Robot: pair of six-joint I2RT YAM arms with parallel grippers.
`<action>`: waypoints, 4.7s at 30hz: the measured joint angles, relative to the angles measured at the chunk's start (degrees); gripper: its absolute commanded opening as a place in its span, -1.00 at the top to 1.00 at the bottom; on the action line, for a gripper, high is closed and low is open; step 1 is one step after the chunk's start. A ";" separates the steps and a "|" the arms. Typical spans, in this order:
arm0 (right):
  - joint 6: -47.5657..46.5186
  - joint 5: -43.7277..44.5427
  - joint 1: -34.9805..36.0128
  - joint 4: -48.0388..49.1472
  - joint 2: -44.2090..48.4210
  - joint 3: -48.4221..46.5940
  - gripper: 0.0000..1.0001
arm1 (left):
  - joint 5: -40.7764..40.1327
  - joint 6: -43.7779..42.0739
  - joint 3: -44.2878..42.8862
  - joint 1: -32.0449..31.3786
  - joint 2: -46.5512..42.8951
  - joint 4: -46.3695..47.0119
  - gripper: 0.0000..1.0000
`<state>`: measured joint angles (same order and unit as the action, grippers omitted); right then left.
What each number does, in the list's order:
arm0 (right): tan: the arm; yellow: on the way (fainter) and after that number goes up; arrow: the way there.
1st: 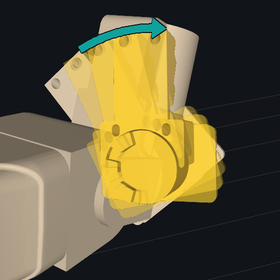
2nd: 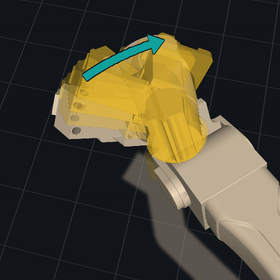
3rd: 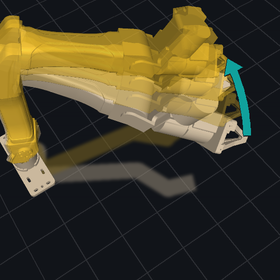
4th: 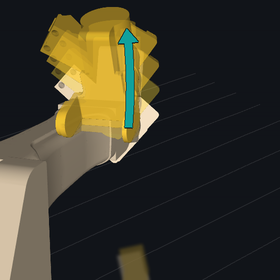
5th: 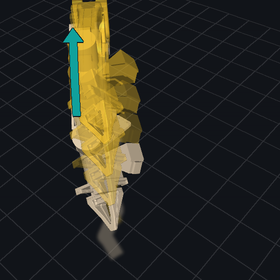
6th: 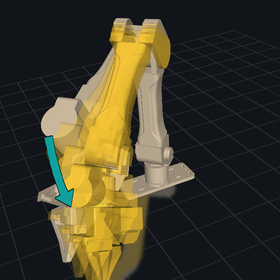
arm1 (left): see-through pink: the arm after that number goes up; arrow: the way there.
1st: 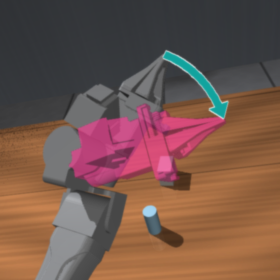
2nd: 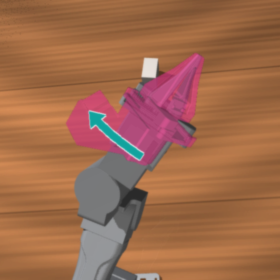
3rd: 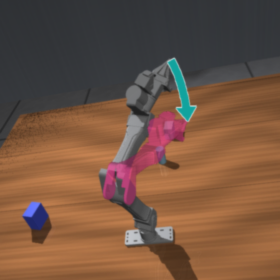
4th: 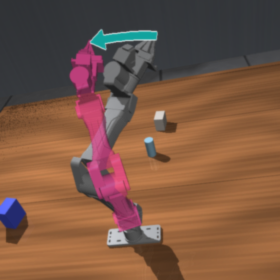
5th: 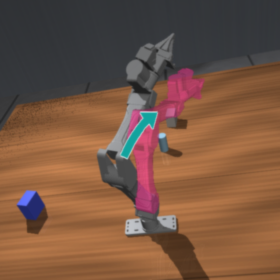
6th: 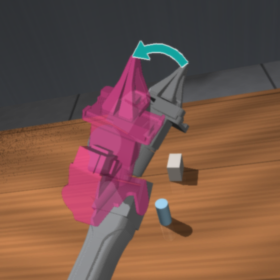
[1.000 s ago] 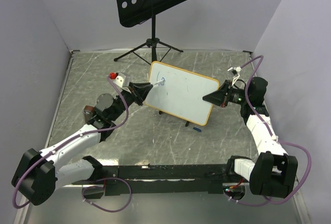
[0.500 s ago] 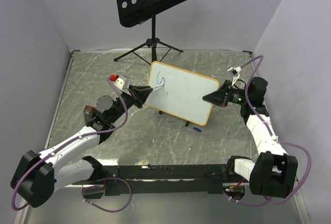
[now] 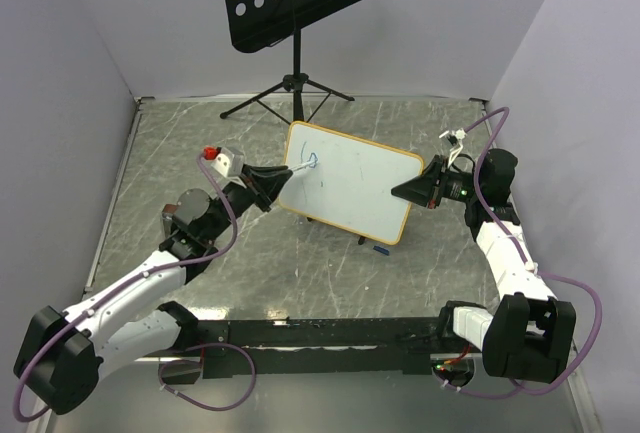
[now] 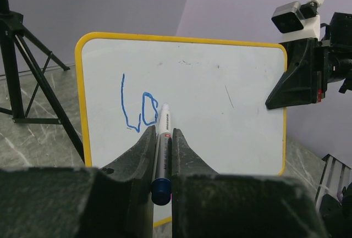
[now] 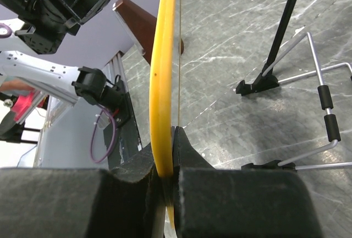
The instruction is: Write a sentence on the whiteboard
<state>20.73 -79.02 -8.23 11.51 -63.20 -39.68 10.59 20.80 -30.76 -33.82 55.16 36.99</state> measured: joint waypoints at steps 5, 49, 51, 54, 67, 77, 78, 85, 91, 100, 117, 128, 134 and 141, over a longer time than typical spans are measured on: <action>0.00 -0.13 -0.02 0.00 0.00 0.00 1.00 | 1.16 0.52 0.00 0.00 0.48 0.17 0.98; -0.04 0.92 -0.02 -0.04 -0.07 0.00 1.00 | 0.13 1.42 -2.10 0.00 5.51 1.20 0.98; -0.04 0.94 -0.02 -0.04 -0.04 0.00 1.00 | 0.15 1.42 -1.92 0.00 5.38 1.11 0.98; -0.04 1.09 -0.02 -0.04 -0.07 0.00 1.00 | 0.37 1.51 -1.55 0.00 5.31 0.96 0.98; -0.22 1.64 -0.02 -0.04 -0.07 0.00 1.00 | 1.40 2.47 -0.31 0.00 4.79 -0.04 0.98; -0.22 2.01 -0.02 -0.04 -0.07 0.00 1.00 | 1.95 2.71 -1.18 0.00 6.25 0.37 0.98; -0.24 2.10 -0.02 -0.02 -0.07 0.00 1.00 | 2.10 2.71 -1.64 0.00 6.71 0.44 0.98; -0.22 2.23 -0.02 -0.02 -0.07 0.00 1.00 | 3.15 2.69 -5.18 0.00 9.68 1.36 0.98; -0.22 2.03 -0.02 -0.02 -0.07 0.00 1.00 | 3.74 2.73 -7.58 0.00 11.47 2.34 0.98; -0.22 0.59 -0.02 -0.02 -0.07 0.00 1.00 | 4.85 3.56 -7.56 0.00 8.20 1.79 0.98; -0.48 -0.07 -0.02 -0.07 -0.07 0.00 1.00 | 5.22 3.87 -4.11 0.00 2.03 -2.62 0.98; -0.66 -0.11 -0.02 -0.07 -0.07 0.00 1.00 | 6.14 3.91 -4.11 0.00 5.07 -2.69 0.97; -0.66 -0.11 -0.02 -0.09 -0.07 0.00 1.00 | 6.10 3.89 -4.11 0.00 5.64 -2.69 0.98; -0.66 0.39 -0.02 -0.11 -0.07 0.00 1.00 | 6.12 3.91 -4.11 0.00 6.88 -2.43 0.98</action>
<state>20.08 -78.63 -8.25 11.40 -63.26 -39.68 16.71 24.71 -34.87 -33.82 62.04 34.57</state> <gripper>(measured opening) 0.089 0.139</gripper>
